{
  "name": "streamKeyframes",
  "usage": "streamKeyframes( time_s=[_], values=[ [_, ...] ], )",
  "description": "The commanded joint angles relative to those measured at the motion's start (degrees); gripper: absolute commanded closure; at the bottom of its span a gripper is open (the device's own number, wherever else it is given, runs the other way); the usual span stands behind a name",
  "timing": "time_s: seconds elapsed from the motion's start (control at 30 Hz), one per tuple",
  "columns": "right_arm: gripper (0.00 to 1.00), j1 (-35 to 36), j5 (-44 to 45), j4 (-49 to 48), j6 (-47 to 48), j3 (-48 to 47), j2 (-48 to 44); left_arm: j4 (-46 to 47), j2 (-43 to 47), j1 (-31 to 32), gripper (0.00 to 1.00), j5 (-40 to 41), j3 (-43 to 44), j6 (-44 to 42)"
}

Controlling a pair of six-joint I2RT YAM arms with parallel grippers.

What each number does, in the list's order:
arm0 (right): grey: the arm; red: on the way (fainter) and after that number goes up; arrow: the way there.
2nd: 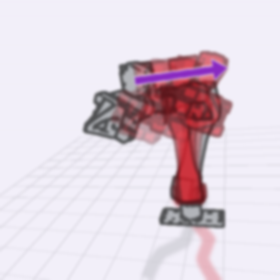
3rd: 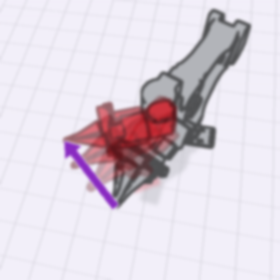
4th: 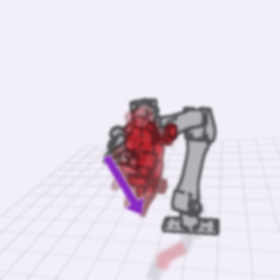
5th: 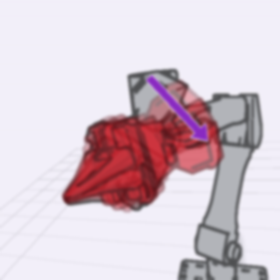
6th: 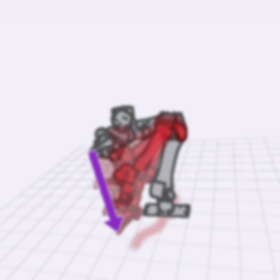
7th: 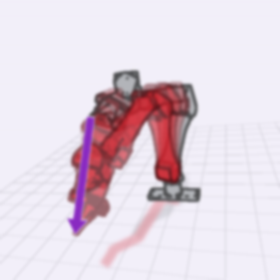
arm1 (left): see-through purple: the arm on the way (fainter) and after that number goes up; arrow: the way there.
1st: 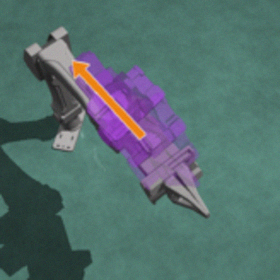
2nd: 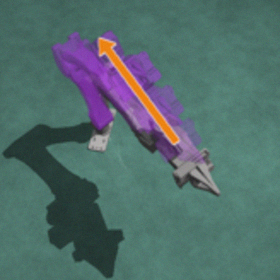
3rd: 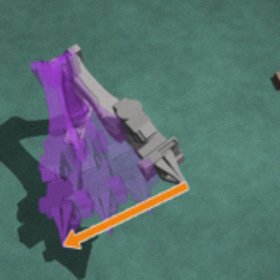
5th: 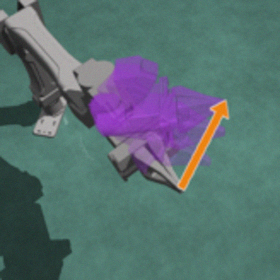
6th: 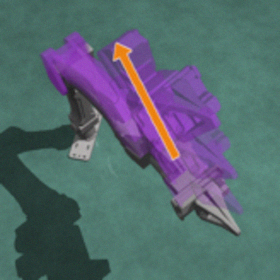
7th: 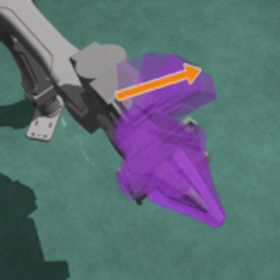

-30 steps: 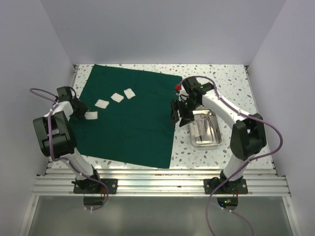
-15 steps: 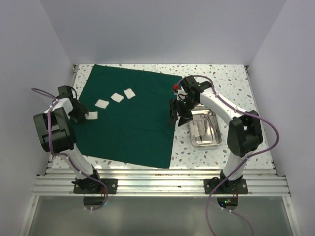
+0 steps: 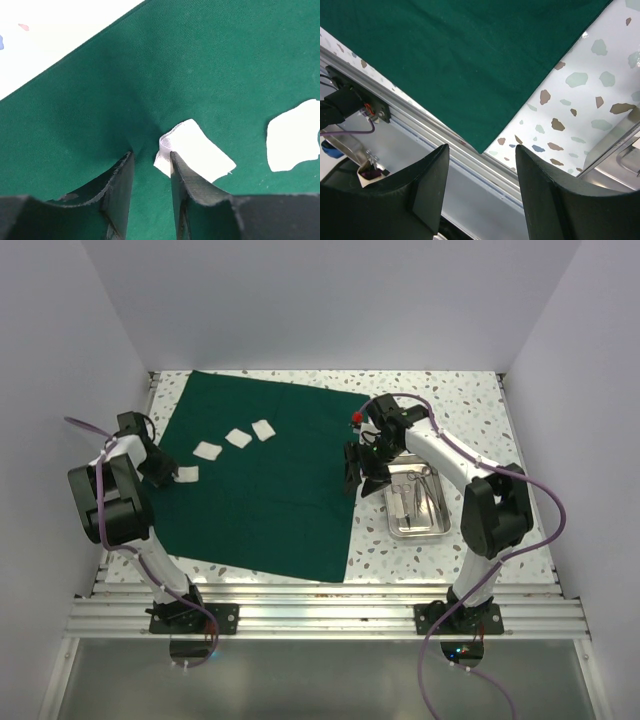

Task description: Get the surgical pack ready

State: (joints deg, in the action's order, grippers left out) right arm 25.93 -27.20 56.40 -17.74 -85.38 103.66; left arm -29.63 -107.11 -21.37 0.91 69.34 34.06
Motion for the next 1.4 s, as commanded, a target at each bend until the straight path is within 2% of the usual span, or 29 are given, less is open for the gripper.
streamKeyframes(
  time_s=[0.0,0.27,0.73,1.17,1.37],
  values=[
    [0.41,0.2,-1.7,1.3,0.8,-2.3,-0.1,-2.0,-2.3,-0.3,0.62,-0.4,1.1,1.2],
    [0.41,0.3,-1.8,0.9,0.6,-1.5,-0.6,-2.5,-1.8,-0.4,0.66,-0.6,1.3,1.1],
    [0.42,0.2,-2.2,0.1,0.7,0.0,-1.2,-1.4,1.9,-0.3,0.64,-2.3,1.1,1.9],
    [0.43,0.3,-2.2,0.0,0.9,0.1,-1.1,-1.0,-0.1,0.0,0.65,-3.1,2.1,3.1],
    [0.43,0.2,-2.2,0.0,0.9,0.1,-1.0,-1.0,-1.9,0.1,0.72,-2.8,4.1,3.4]
  ],
)
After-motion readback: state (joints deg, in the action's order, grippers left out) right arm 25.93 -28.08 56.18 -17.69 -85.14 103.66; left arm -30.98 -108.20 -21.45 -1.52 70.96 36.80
